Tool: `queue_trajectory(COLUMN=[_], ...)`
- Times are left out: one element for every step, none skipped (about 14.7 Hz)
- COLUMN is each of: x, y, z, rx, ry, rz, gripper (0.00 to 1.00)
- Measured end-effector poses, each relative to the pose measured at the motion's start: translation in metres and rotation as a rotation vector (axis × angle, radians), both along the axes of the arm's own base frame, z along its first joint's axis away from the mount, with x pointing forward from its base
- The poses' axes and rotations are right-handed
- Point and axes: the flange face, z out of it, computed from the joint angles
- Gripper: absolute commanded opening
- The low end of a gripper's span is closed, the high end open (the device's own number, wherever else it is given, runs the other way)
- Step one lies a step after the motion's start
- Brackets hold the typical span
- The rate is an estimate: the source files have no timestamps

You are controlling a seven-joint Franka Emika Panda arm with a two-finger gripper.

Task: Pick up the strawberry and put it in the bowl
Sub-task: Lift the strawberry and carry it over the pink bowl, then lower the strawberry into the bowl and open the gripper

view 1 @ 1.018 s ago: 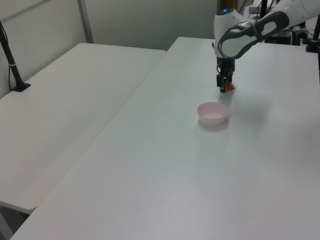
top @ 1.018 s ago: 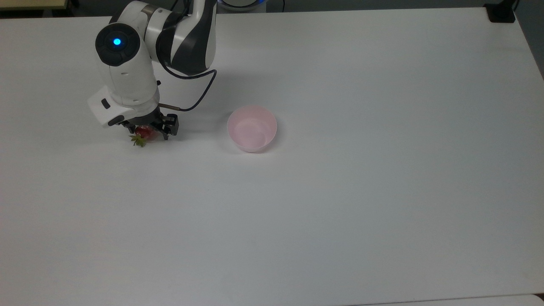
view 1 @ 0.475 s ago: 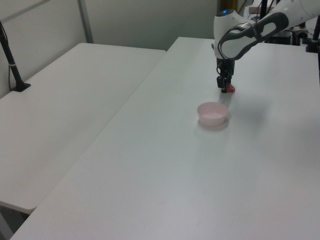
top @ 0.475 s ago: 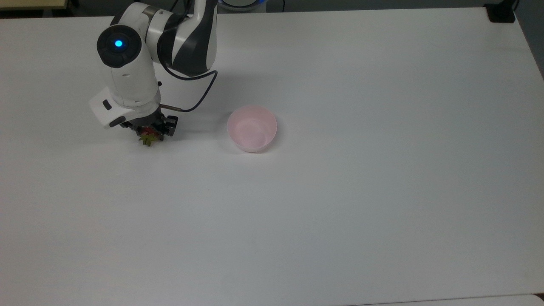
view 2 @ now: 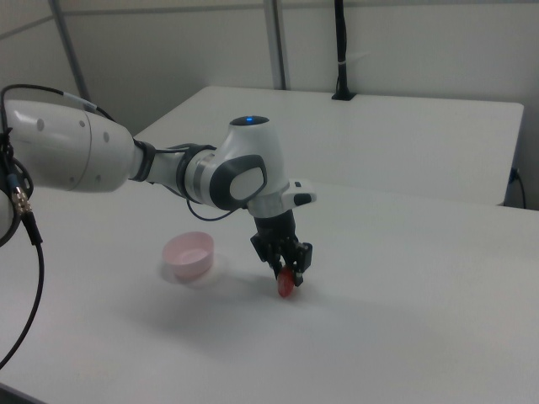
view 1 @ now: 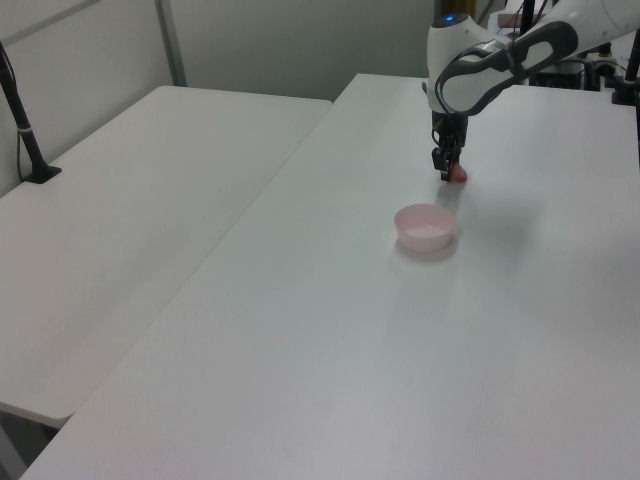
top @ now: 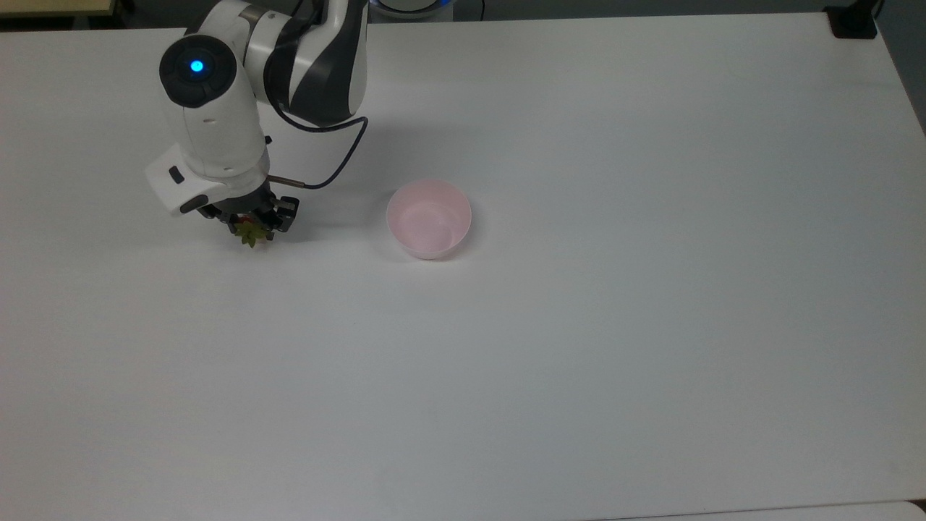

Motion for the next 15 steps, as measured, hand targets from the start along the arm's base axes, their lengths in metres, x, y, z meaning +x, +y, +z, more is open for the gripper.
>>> queue_trajectory(x=[0.002,0.004,0.005,0.006,0.007,0.007,0.006,0.004,0.002,0.001,0.001,0.000,-0.001,-0.002,-0.004], y=[0.000,0.001,0.003,0.006,0.013,0.023,0.038,0.056,0.076,0.099,0.123,0.161,0.180,0.196,0.209], z=[0.007,0.016,0.027,0.041,0.056,0.072,0.086,0.098,0.107,0.113,0.116,0.115,0.111,0.105,0.092], rx=[0.000,0.002,0.011,0.030,0.053,0.076,0.097,0.114,0.127,0.137,0.142,0.143,0.142,0.141,0.136], ry=[-0.011,-0.016,-0.018,-0.025,-0.037,-0.047,-0.047,-0.041,-0.032,-0.024,-0.017,-0.010,-0.003,0.009,0.032], rz=[0.001,0.001,0.001,0.002,0.006,0.014,0.028,0.050,0.078,0.104,0.122,0.142,0.153,0.160,0.163], gripper=[0.50,0.50,0.50,0.50,0.50,0.50,0.50,0.50,0.50,0.50,0.50,0.50,0.50,0.57,0.76])
